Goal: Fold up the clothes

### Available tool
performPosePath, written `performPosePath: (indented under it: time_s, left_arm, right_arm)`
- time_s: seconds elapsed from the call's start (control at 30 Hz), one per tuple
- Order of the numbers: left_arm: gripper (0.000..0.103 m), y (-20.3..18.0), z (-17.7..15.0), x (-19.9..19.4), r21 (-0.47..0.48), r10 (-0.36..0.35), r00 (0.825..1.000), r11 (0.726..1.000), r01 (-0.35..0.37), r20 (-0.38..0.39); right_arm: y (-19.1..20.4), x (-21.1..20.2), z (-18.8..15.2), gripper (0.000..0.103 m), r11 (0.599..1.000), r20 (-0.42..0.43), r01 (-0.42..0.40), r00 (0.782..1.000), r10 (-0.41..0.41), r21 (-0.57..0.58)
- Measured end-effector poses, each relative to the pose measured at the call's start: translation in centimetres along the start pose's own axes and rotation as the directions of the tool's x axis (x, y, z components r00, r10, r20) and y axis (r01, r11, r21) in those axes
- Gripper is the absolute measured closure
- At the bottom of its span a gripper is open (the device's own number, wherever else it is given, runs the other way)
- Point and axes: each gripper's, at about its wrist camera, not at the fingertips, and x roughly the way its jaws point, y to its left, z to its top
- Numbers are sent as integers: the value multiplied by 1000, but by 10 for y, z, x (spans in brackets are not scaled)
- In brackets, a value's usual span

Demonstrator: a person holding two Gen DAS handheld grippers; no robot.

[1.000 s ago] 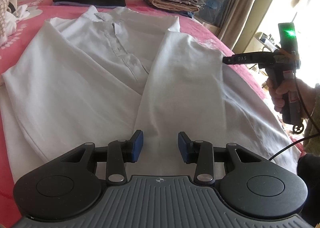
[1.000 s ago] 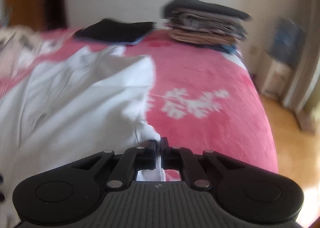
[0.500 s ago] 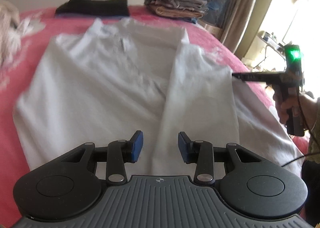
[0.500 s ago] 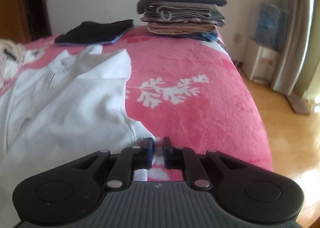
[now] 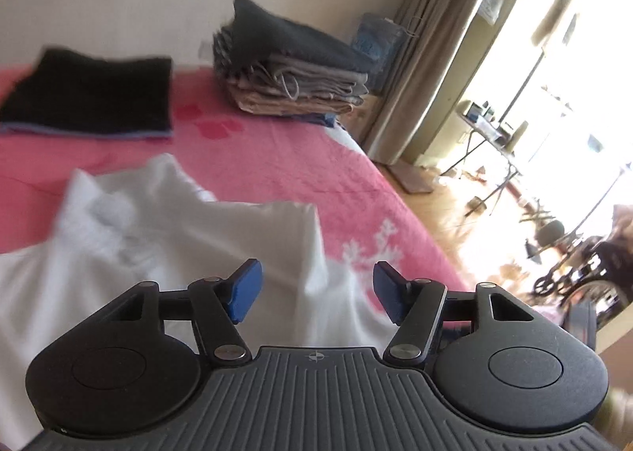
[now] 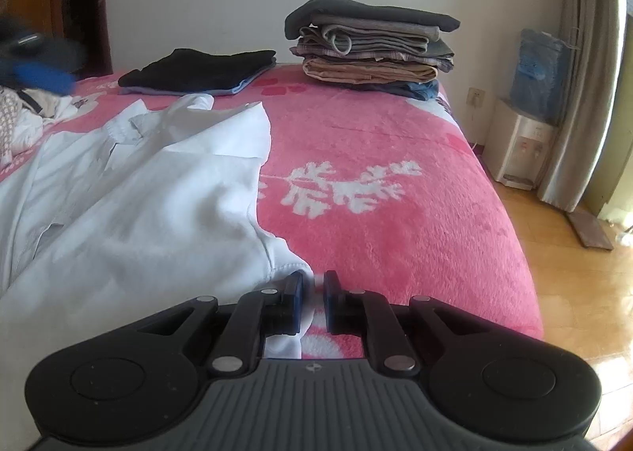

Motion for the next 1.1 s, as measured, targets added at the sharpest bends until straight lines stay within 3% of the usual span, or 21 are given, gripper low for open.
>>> performPosePath:
  time_s: [0.2,0.33,0.43,0.5,0.57,0.63,0.7,0.8,0.93,1.1]
  left_arm:
    - [42,14,19,77,-78,12,997,997,-18,-76]
    - [53,21,25,105,-134,-20,994,991,5,-110]
    - [72,22,23,114,-141,-32,991,990,14,-129]
    - [103,22,20,119,-129,-31,990,992,14,-138]
    - [103,26,16,117,-160,-42,993,987,24,-114]
    - [103,40,14,112,-263,-88,995,962,74,-42]
    - [103,58,9,106,-376,-118,992,918,128,48]
    - [103,79,1,107,-491,-131,985,854,170,113]
    - [103,82,-6,117,-492,-117,989,859,144,85]
    - [103,83,-10,121,-501,-121,990,853,144,79]
  right_arm:
    - [3,0,-2,91,1000,4,19,1000,-19,7]
    - [10,-1,-6,91,999,25,51,998,-51,-9]
    - [14,-1,-6,91,997,33,70,997,-69,-36]
    - [16,-2,-6,91,996,34,81,996,-79,-48]
    - [17,-4,-6,94,995,40,86,996,-84,-49]
    - [17,-6,-8,98,995,50,93,995,-91,-40]
    - [14,-9,-10,102,996,62,92,994,-91,-2]
    - [5,-12,-15,103,993,70,89,993,-95,80]
    - [-7,-13,-19,103,981,58,108,991,-118,159]
    - [-18,-23,-9,103,972,64,52,996,-69,230]
